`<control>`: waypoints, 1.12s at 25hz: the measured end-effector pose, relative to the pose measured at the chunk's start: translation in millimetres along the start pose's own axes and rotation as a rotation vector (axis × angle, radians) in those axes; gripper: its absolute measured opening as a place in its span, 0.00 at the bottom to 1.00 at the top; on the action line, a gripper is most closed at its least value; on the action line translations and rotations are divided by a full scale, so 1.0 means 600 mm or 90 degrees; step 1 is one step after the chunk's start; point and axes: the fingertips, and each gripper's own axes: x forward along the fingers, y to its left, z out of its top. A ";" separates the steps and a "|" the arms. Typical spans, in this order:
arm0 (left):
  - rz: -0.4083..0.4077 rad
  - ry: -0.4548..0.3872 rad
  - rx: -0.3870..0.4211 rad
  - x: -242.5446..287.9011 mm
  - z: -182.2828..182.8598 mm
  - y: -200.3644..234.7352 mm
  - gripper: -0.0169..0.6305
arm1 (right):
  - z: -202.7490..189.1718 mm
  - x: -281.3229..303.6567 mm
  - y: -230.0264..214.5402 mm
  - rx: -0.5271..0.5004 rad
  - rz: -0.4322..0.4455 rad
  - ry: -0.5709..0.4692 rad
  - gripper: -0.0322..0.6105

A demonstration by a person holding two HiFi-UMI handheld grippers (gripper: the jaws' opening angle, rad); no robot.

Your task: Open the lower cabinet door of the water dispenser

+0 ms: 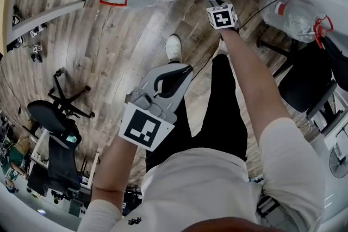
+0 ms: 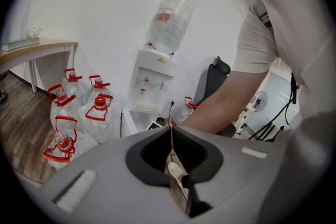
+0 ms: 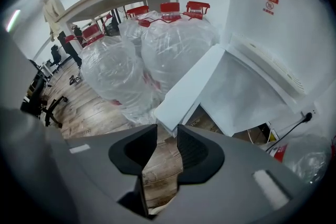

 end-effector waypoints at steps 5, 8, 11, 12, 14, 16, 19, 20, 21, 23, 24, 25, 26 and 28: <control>0.016 -0.006 -0.013 -0.020 -0.017 0.017 0.11 | 0.016 0.009 0.017 0.017 -0.002 0.008 0.21; 0.022 -0.015 -0.016 -0.032 -0.021 0.023 0.11 | 0.027 0.014 0.027 -0.001 -0.003 0.009 0.21; 0.027 -0.020 -0.018 -0.047 -0.029 0.031 0.11 | 0.043 0.020 0.044 -0.011 -0.002 0.006 0.20; 0.028 -0.018 -0.021 -0.052 -0.033 0.033 0.11 | 0.048 0.021 0.050 -0.012 -0.001 0.005 0.20; 0.030 -0.017 -0.024 -0.060 -0.040 0.036 0.11 | 0.058 0.025 0.058 -0.015 -0.001 0.004 0.20; 0.030 -0.019 -0.025 -0.067 -0.044 0.037 0.11 | 0.065 0.028 0.066 -0.016 0.001 0.003 0.19; 0.035 -0.025 -0.027 -0.075 -0.049 0.042 0.11 | 0.076 0.033 0.074 -0.013 0.000 -0.002 0.18; 0.037 -0.026 -0.028 -0.078 -0.050 0.045 0.11 | 0.080 0.035 0.076 -0.012 0.000 -0.003 0.18; 0.039 -0.027 -0.030 -0.080 -0.052 0.047 0.11 | 0.083 0.037 0.078 -0.011 0.000 -0.004 0.17; 0.041 -0.028 -0.035 -0.084 -0.056 0.049 0.11 | 0.089 0.040 0.081 -0.011 0.000 -0.004 0.17; 0.042 -0.028 -0.038 -0.086 -0.059 0.050 0.11 | 0.092 0.042 0.083 -0.013 0.000 -0.004 0.17; 0.042 -0.028 -0.040 -0.088 -0.062 0.051 0.11 | 0.097 0.043 0.087 -0.014 0.001 -0.006 0.16; 0.043 -0.027 -0.042 -0.091 -0.066 0.051 0.11 | 0.102 0.045 0.092 -0.015 0.002 -0.009 0.16; 0.044 -0.028 -0.045 -0.097 -0.070 0.051 0.11 | 0.112 0.047 0.100 -0.017 0.002 -0.013 0.16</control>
